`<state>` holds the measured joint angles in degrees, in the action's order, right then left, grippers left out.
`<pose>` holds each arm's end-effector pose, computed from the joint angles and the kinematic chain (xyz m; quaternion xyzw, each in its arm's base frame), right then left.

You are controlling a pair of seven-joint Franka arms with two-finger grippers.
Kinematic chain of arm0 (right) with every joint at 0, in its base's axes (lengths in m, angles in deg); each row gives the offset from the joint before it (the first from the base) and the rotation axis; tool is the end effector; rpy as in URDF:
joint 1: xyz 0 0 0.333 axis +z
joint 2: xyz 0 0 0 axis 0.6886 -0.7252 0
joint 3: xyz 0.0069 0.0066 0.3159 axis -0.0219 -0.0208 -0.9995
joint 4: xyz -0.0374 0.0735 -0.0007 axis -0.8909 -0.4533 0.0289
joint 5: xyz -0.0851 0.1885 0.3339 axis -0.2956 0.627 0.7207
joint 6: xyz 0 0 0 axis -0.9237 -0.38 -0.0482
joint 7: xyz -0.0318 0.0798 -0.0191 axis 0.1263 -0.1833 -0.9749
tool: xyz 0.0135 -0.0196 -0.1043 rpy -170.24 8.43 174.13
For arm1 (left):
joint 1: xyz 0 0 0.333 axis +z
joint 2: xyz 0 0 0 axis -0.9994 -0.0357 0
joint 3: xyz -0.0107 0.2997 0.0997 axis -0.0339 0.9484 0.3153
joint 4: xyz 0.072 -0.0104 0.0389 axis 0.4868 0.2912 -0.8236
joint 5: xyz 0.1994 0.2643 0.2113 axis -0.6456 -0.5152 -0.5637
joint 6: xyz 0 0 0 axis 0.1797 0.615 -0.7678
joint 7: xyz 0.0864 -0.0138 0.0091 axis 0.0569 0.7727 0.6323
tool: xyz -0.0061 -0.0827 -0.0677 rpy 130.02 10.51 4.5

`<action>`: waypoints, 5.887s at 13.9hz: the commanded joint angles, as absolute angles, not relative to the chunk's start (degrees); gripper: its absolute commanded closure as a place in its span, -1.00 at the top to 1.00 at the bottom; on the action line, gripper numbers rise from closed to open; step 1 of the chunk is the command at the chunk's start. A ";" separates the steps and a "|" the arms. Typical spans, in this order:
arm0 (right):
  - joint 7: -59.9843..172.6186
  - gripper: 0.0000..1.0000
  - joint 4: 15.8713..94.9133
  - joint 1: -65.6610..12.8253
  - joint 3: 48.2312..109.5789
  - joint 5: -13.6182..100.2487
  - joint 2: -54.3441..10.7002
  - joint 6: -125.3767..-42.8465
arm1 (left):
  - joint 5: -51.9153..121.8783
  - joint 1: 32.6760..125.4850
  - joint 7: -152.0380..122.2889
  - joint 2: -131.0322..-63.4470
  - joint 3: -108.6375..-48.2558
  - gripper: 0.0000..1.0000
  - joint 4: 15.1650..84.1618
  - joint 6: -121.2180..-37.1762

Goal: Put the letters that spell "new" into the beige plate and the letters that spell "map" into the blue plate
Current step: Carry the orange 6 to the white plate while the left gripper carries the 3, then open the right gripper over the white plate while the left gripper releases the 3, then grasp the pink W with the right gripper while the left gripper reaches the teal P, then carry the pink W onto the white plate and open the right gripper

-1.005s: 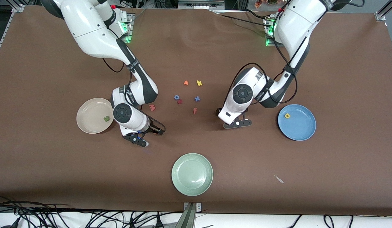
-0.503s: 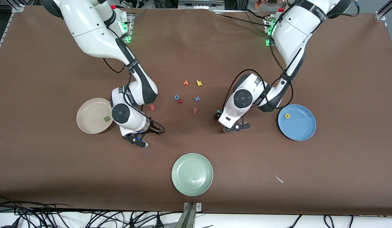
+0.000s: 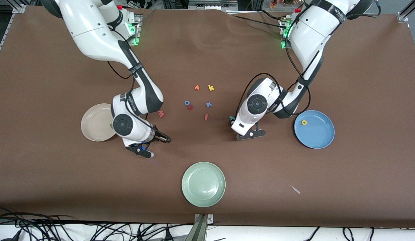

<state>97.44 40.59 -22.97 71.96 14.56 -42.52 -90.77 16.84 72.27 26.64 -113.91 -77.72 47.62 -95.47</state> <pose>0.6557 0.2689 0.2139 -0.9824 0.1656 0.0800 0.0329 0.5671 -0.3464 0.1733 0.9926 0.1049 -0.0597 0.0114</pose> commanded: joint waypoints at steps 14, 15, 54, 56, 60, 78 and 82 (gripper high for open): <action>60.65 0.37 64.65 -25.06 89.19 14.55 -27.01 -85.21 | 14.74 93.65 -14.87 -103.52 -77.44 -1.00 48.65 -74.62; 61.26 0.99 64.30 -24.80 89.19 14.82 -26.84 -85.04 | 14.74 96.19 -18.56 -103.78 -77.52 -1.00 48.74 -74.62; 64.25 -0.89 77.32 -18.99 69.76 4.98 -26.84 -121.25 | 10.26 80.75 63.93 -116.79 -91.67 -0.53 47.16 -95.45; 64.07 -0.90 74.51 -19.26 72.82 4.98 -25.18 -114.43 | 10.26 80.75 63.93 -116.97 -91.15 -0.53 47.07 -95.54; 64.25 -0.88 71.78 -19.26 80.03 5.33 -22.44 -102.72 | 10.00 80.75 63.75 -116.88 -90.97 -0.04 47.07 -95.54; 60.98 1.00 61.51 -23.74 85.95 8.75 -24.81 -87.27 | 5.78 80.13 63.49 -117.68 -90.44 -1.00 46.81 -95.02; 69.42 1.00 53.07 -23.65 82.78 9.02 -24.11 -69.88 | 5.77 81.01 61.48 -114.43 -90.71 -1.00 45.93 -91.16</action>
<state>66.41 57.81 -23.41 83.81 8.02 -24.16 -77.72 7.83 80.78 62.66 -116.94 -90.77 46.53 -94.64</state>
